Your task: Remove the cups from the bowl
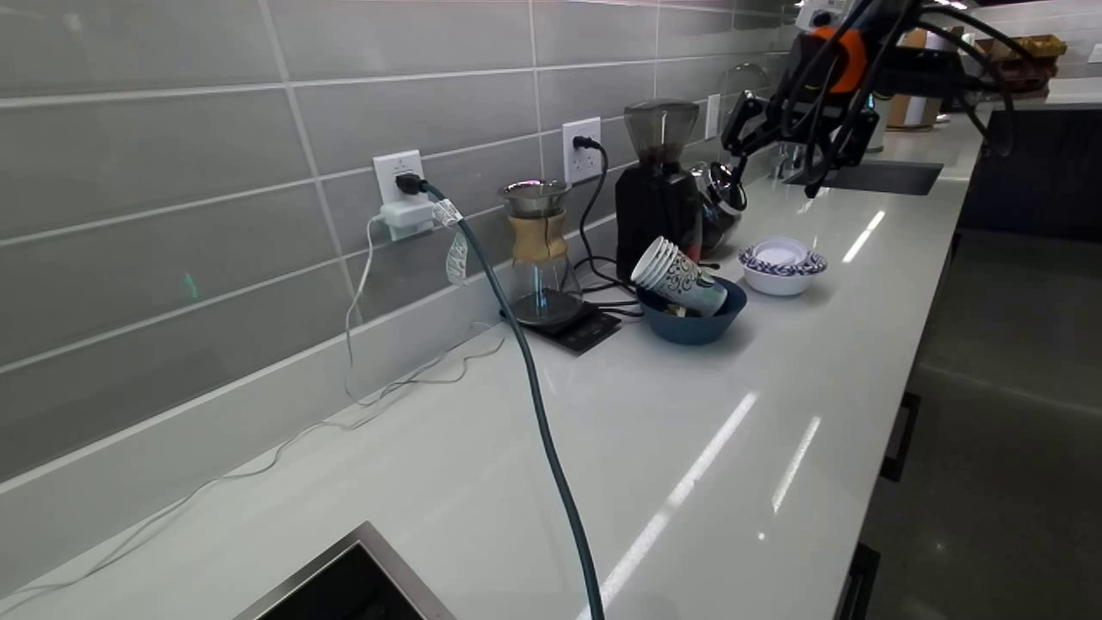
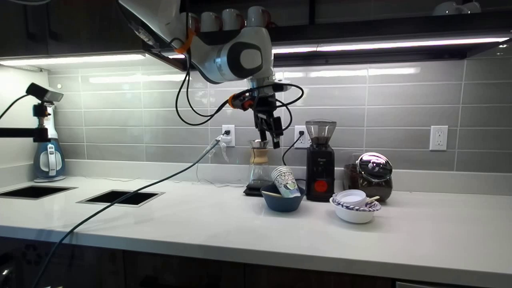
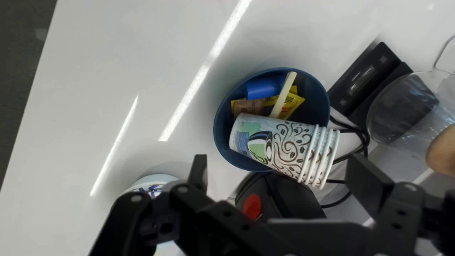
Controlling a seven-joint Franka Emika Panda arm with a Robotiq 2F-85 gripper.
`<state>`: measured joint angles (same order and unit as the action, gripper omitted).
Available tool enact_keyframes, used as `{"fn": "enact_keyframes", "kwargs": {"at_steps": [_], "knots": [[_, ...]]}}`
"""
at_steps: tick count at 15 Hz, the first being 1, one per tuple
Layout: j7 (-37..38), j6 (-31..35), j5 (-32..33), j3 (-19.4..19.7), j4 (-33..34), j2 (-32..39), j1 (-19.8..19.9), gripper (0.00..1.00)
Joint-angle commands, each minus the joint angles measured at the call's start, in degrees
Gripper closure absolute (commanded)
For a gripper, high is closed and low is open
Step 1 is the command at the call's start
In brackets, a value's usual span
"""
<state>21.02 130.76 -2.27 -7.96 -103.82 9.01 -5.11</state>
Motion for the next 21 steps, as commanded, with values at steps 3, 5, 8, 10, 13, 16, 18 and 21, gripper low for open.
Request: {"fn": "enact_keyframes", "kwargs": {"at_steps": [3,5,8,10,13,16,18,21], "knots": [[-0.1,-0.2,-0.2,1.1,0.2,-0.1,-1.1,0.0],[-0.1,-0.1,-2.1,0.6,4.5,3.4,-1.5,0.0],[4.8,-3.3,0.3,0.9,12.3,9.4,-3.6,0.0],[7.6,-3.3,1.7,1.7,17.0,13.3,-5.2,0.0],[12.6,-2.9,3.7,3.9,23.8,19.4,-8.1,0.0],[16.8,-4.8,5.9,6.8,31.2,25.8,-10.5,0.0],[18.4,-7.4,6.4,8.0,35.5,29.3,-11.5,0.0],[18.1,-12.0,5.2,8.2,41.6,33.7,-11.5,0.0]]}}
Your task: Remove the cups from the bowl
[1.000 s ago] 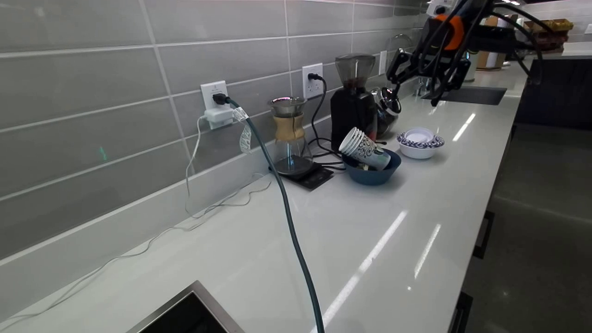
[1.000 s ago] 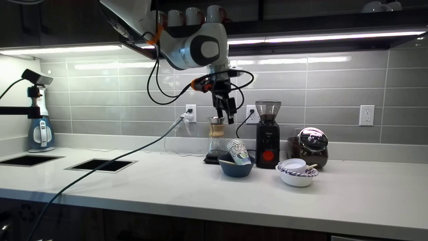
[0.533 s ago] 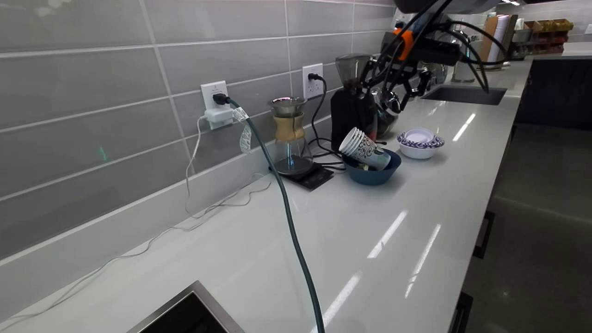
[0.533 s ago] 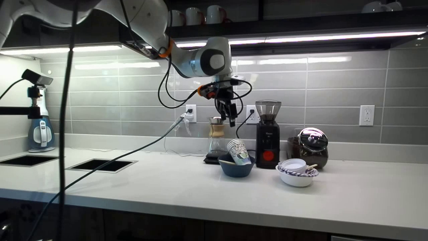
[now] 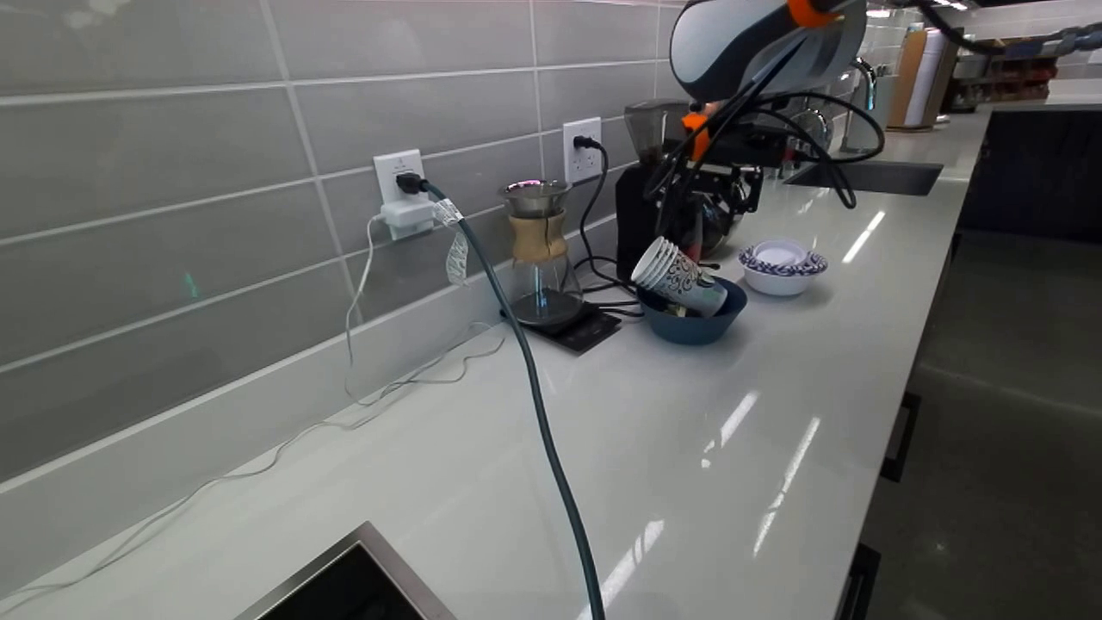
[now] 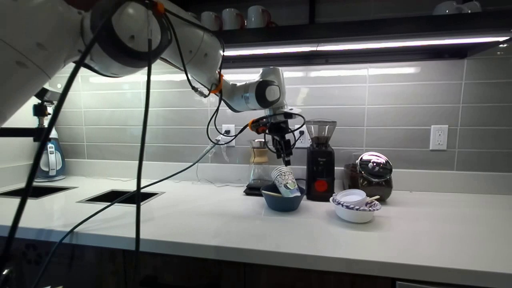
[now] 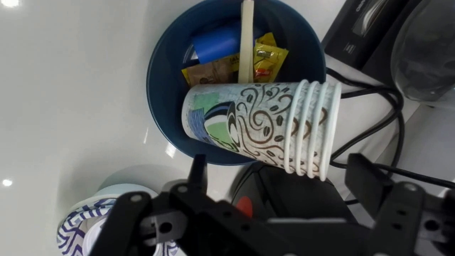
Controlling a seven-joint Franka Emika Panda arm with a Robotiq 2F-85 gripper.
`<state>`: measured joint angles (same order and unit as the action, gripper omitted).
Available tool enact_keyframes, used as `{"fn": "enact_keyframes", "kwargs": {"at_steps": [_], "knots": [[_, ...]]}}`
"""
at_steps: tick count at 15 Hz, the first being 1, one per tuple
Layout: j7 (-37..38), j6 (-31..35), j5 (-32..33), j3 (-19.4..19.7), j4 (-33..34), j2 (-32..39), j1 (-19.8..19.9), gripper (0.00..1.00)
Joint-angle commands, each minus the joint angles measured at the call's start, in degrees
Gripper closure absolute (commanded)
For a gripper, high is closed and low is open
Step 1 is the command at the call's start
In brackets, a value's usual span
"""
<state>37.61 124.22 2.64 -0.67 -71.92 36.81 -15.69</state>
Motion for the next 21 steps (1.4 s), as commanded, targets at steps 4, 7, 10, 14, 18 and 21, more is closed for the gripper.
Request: {"fn": "enact_keyframes", "kwargs": {"at_steps": [4,7,10,14,18,21], "knots": [[0.8,-9.5,0.1,0.9,16.1,10.3,-1.0,0.0],[0.0,-12.6,-0.3,0.5,20.3,12.9,-0.9,0.0],[-1.0,-15.2,-0.7,0.3,23.9,15.3,-0.7,0.0],[0.5,-18.8,0.2,1.4,27.9,17.8,-1.1,0.0],[3.5,-23.8,1.7,3.6,31.7,19.7,-1.9,0.34],[4.6,-25.5,2.7,4.8,32.7,20.0,-2.6,0.56]]}}
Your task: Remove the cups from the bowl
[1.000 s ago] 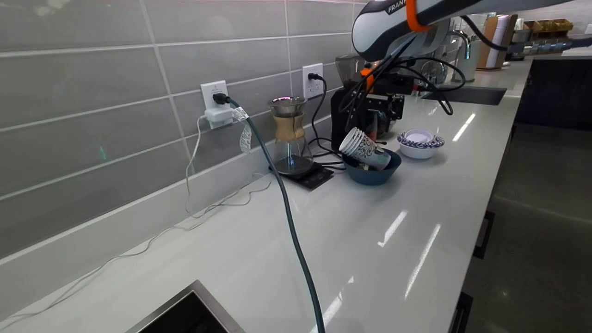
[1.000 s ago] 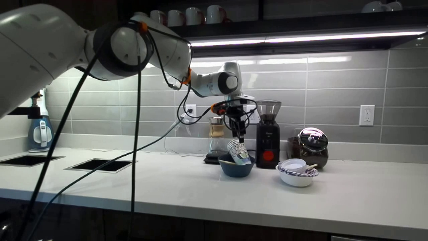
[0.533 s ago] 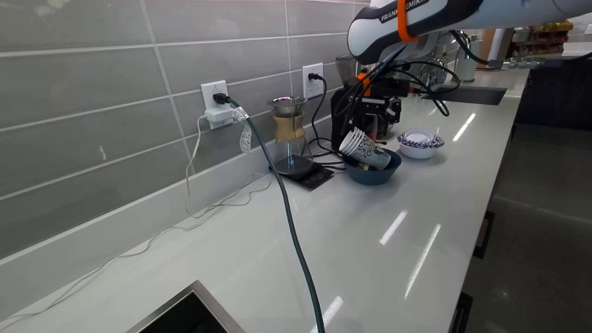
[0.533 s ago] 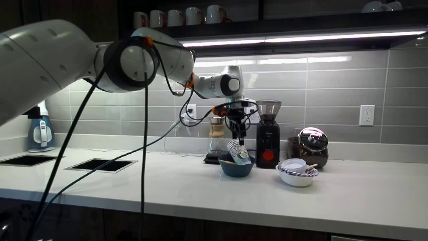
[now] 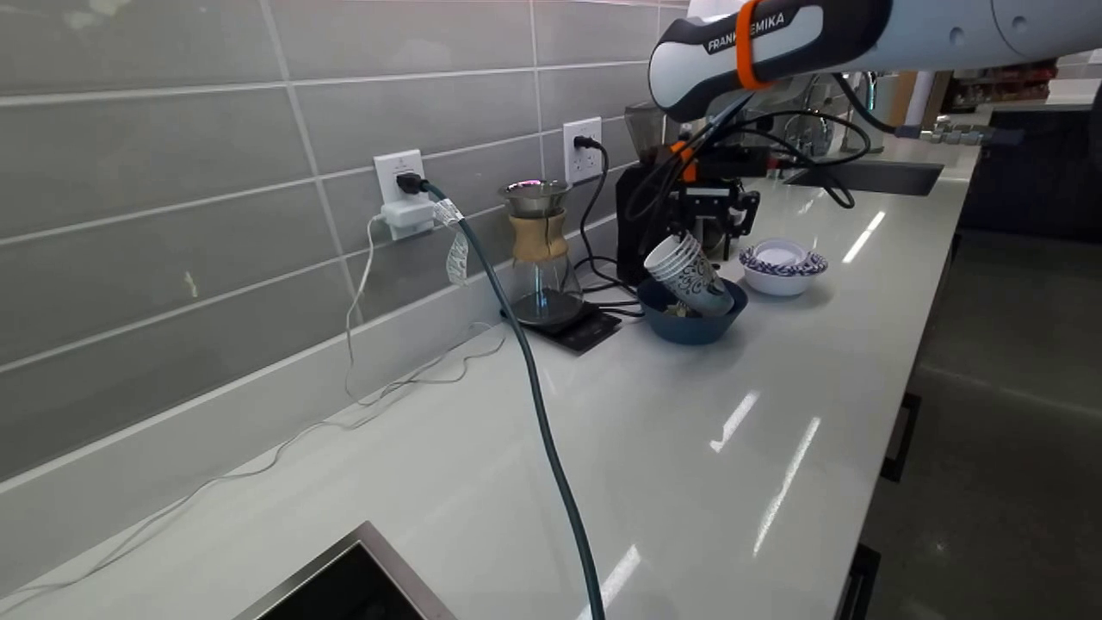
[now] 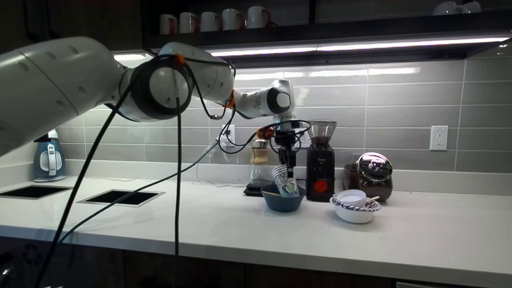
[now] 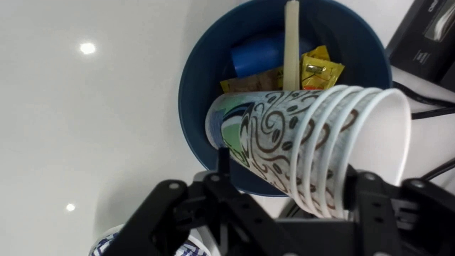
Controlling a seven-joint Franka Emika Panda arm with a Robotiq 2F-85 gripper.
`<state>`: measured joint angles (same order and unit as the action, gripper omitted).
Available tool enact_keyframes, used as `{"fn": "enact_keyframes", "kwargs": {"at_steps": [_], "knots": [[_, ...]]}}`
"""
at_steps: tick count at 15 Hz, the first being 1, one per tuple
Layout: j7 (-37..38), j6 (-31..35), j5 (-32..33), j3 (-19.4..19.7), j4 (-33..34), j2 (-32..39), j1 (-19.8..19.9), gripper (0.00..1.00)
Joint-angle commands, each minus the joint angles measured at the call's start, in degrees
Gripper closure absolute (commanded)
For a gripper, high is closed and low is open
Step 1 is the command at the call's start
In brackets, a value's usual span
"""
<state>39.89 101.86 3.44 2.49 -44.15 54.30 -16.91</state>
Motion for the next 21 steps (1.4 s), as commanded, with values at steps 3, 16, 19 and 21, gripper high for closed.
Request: {"fn": "enact_keyframes", "kwargs": {"at_steps": [3,16,19,21], "knots": [[2.3,-3.9,2.6,2.3,5.6,2.7,-2.3,0.76],[9.4,-10.0,4.8,6.8,2.1,-6.3,-7.0,0.98],[4.1,-10.3,2.3,4.2,-0.7,-9.3,-6.2,0.98],[-1.6,-8.2,0.3,1.7,-4.6,-11.8,-5.1,0.98]]}}
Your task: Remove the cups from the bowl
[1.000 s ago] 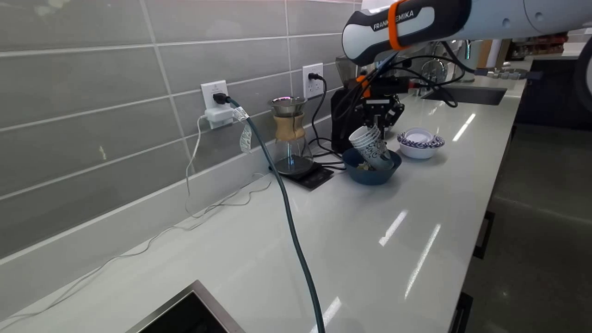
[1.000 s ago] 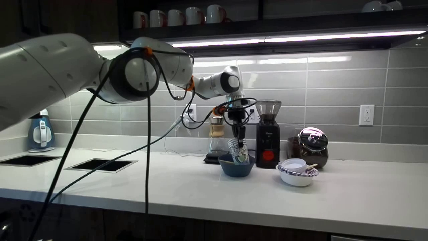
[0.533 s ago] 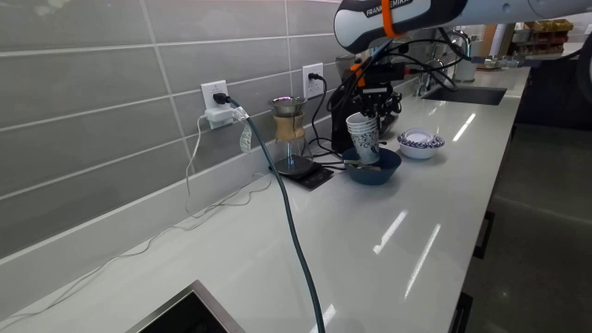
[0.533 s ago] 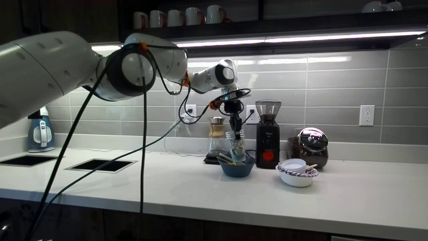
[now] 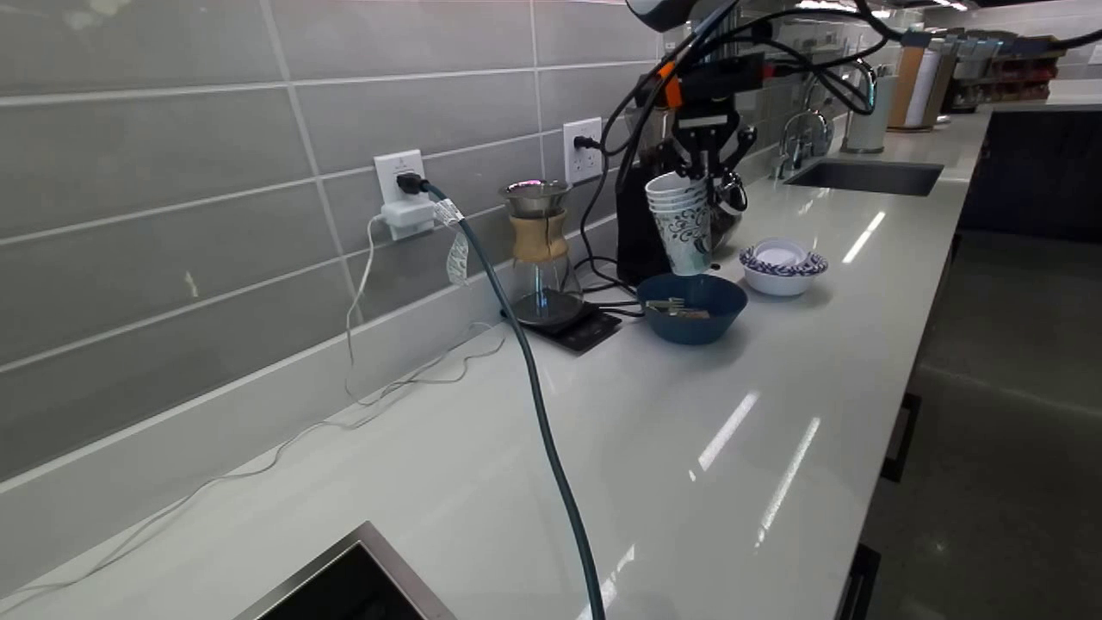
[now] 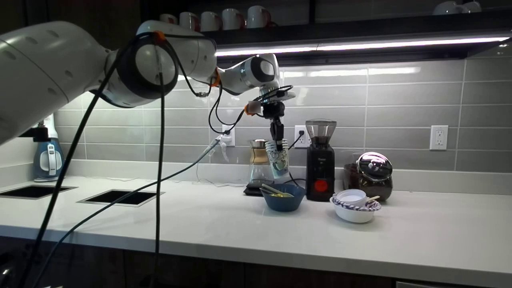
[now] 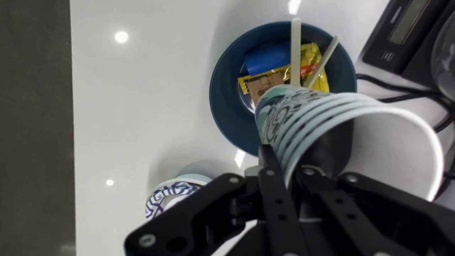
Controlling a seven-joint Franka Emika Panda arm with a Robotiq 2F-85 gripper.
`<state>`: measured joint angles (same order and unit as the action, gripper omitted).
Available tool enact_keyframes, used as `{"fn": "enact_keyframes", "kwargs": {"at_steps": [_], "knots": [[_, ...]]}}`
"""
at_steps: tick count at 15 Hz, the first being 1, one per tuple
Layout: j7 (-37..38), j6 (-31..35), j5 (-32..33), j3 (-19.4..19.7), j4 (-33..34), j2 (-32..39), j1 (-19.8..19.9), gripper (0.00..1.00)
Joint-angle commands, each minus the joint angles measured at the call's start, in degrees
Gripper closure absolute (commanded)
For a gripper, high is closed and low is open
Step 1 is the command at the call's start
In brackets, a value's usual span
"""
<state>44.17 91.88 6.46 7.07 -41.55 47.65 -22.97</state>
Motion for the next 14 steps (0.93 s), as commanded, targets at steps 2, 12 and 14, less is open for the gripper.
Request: {"fn": "enact_keyframes", "kwargs": {"at_steps": [2,12,14], "knots": [[-10.0,2.9,-4.6,-4.9,-12.2,-8.1,1.7,0.98],[-29.6,2.7,-6.1,-7.1,-24.5,-12.8,6.2,0.93],[-30.7,3.0,-6.2,-7.2,-26.0,-13.7,6.6,0.93]]}}
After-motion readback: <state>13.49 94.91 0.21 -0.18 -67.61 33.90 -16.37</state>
